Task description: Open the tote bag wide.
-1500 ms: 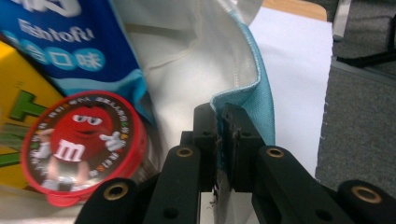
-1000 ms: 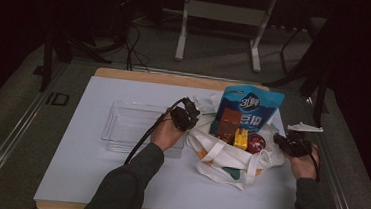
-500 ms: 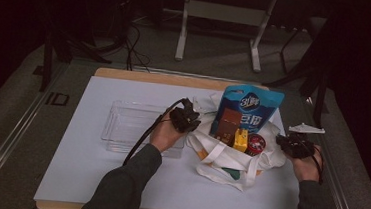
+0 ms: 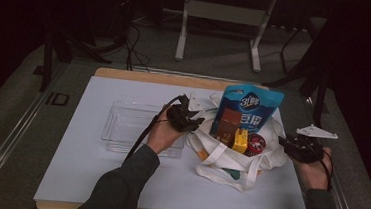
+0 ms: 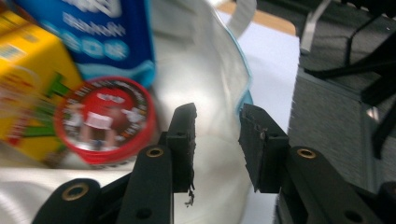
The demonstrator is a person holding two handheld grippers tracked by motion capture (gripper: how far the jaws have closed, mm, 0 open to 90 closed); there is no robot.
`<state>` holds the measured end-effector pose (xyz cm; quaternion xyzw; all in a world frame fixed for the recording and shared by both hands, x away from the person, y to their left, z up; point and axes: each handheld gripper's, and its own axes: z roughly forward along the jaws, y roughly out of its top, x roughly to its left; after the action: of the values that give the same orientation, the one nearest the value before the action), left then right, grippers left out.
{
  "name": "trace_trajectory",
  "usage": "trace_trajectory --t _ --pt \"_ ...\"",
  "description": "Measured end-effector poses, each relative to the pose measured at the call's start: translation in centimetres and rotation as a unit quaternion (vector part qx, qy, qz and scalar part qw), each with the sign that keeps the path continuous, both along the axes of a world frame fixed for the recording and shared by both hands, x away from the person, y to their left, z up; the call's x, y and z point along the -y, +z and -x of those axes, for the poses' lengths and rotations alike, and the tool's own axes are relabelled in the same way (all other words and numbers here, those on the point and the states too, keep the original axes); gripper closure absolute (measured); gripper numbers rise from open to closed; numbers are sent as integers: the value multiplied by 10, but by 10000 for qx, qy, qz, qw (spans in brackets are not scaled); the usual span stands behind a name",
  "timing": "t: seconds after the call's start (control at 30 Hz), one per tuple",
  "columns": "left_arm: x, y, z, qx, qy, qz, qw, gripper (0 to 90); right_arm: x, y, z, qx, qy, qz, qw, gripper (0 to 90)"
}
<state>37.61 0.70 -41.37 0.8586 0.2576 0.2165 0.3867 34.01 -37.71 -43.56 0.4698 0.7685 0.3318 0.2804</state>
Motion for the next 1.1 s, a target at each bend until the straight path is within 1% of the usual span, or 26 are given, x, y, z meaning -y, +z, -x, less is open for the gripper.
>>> trace_trajectory --t 0.03,0.13,0.2,0.23,0.27,0.33,0.4,0.43,0.5,0.63,0.67,0.7,0.77,0.9,0.93,0.97,1.07,1.1 --pt "1 2 2 22 -50 -13 10000 645 -1 1 3 1 58 -70 10000 642" --pt "6 4 6 28 -178 42 9998 686 -5 2 11 5 159 -112 9998 609" --pt "9 5 8 -23 -253 80 9996 709 -7 2 18 15 218 -164 9996 610" --pt "11 5 9 -47 -295 108 9995 720 -8 2 22 19 284 -244 9993 611" --pt "12 4 9 -117 -338 155 9992 728 -9 2 25 21 369 -307 9988 610" --pt "15 0 11 -304 -400 364 9981 740 -12 3 32 22 485 -366 9982 609" --pt "20 -5 14 -403 -455 342 9976 750 -13 2 39 22 595 -437 9973 602" --pt "23 -7 15 -456 -498 365 9970 755 -14 1 42 18 645 -502 9967 599" --pt "29 -12 17 -498 -568 305 9967 758 -15 -2 47 -29 767 -608 9952 594" --pt "38 -22 19 -636 -624 178 9959 775 -21 -13 53 -254 893 -533 9943 589" --pt "40 -24 20 -641 -628 122 9959 779 -22 -16 54 -292 913 -515 9941 593" --pt "40 -26 21 -666 -630 92 9957 787 -22 -19 55 -342 923 -523 9938 622" --pt "41 -31 24 -728 -671 38 9951 810 -23 -23 57 -420 1028 -573 9922 695" --pt "43 -43 32 -753 -735 -170 9943 826 -28 -30 62 -514 1126 -391 9915 784" --pt "43 -46 34 -775 -749 -197 9940 829 -29 -32 63 -526 1123 -350 9917 803" --pt "44 -49 36 -796 -760 -177 9938 838 -29 -33 63 -535 1109 -333 9918 812" --pt "47 -60 41 -786 -728 -295 9938 859 -31 -39 64 -553 1104 -306 9919 838" --pt "48 -64 43 -777 -711 -330 9939 866 -31 -42 63 -593 1078 -314 9919 845"
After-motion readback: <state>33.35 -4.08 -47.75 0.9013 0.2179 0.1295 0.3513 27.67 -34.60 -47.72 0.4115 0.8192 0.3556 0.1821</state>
